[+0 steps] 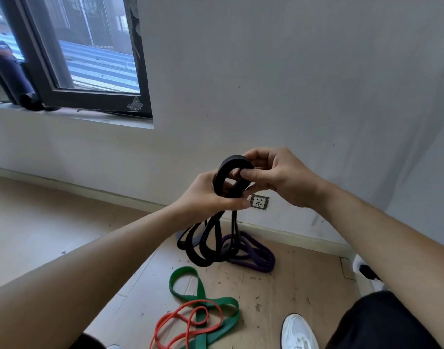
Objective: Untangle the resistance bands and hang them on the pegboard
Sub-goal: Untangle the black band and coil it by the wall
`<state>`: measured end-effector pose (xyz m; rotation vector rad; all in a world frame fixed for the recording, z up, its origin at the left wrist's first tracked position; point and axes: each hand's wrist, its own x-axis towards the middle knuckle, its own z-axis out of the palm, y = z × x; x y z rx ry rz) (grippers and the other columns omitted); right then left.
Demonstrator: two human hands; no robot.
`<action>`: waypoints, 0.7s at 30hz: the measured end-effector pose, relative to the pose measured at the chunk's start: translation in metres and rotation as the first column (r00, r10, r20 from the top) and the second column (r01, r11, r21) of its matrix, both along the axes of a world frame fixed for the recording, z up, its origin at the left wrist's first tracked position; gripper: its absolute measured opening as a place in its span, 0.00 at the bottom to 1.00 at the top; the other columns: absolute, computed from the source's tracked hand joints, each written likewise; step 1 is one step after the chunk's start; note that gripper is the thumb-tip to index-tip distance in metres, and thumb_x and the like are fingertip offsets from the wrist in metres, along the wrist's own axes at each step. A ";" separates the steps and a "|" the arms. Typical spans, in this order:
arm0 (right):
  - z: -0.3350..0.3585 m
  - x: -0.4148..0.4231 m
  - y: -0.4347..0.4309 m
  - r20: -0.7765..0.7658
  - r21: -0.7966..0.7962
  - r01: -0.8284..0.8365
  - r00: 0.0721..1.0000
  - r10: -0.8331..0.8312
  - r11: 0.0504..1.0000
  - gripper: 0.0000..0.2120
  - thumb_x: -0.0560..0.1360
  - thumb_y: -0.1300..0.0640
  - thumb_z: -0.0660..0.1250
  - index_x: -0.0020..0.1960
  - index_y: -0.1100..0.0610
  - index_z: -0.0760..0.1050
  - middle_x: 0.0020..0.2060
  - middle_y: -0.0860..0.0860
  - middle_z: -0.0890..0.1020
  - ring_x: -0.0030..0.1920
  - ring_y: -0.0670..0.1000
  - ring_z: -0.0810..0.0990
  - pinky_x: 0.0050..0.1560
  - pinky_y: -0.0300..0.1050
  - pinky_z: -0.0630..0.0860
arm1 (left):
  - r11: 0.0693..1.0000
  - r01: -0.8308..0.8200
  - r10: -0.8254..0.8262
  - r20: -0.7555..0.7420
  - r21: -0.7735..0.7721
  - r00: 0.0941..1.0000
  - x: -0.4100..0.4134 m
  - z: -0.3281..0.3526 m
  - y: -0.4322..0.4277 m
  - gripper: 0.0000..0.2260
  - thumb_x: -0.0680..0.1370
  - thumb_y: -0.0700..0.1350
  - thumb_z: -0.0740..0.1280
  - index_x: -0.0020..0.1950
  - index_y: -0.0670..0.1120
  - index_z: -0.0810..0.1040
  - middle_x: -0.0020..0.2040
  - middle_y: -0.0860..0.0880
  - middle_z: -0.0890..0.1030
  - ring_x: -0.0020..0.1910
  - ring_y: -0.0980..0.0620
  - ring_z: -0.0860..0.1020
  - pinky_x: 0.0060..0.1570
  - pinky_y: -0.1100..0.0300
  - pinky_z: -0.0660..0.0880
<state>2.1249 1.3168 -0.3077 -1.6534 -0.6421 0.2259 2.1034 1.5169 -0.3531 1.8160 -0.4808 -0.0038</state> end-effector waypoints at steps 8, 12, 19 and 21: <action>-0.004 0.007 -0.015 -0.137 0.191 0.160 0.981 -0.135 0.968 0.13 0.72 0.64 0.71 0.56 0.65 0.79 0.48 0.60 0.84 0.49 0.56 0.86 0.43 0.49 0.84 | 0.994 -0.004 0.016 -0.108 0.109 0.994 0.012 -0.015 0.008 0.16 0.69 0.41 0.75 0.53 0.37 0.77 0.41 0.42 0.77 0.41 0.47 0.77 0.51 0.42 0.79; -0.013 0.009 -0.026 -0.149 0.107 0.239 0.963 -0.222 0.965 0.10 0.76 0.71 0.69 0.56 0.65 0.78 0.47 0.61 0.84 0.49 0.59 0.86 0.45 0.53 0.85 | 0.964 0.023 0.007 -0.111 0.265 0.994 0.011 -0.019 0.017 0.15 0.68 0.41 0.73 0.53 0.41 0.77 0.42 0.36 0.78 0.40 0.46 0.77 0.43 0.44 0.79; -0.032 0.006 -0.029 0.368 -0.616 0.266 0.929 -0.028 0.742 0.40 0.71 0.55 0.77 0.77 0.42 0.64 0.65 0.46 0.75 0.63 0.48 0.76 0.66 0.46 0.75 | 0.930 0.123 -0.025 -0.275 0.346 0.961 0.009 -0.024 0.027 0.17 0.70 0.43 0.70 0.56 0.39 0.76 0.38 0.48 0.75 0.34 0.54 0.75 0.34 0.61 0.72; -0.036 0.001 -0.018 0.507 -0.660 0.283 0.851 0.134 0.696 0.48 0.67 0.48 0.80 0.80 0.41 0.58 0.71 0.45 0.71 0.67 0.47 0.68 0.69 0.43 0.66 | 0.925 0.144 -0.036 -0.296 0.352 0.954 0.010 -0.026 0.027 0.13 0.72 0.40 0.71 0.55 0.38 0.76 0.37 0.48 0.76 0.33 0.55 0.76 0.34 0.62 0.73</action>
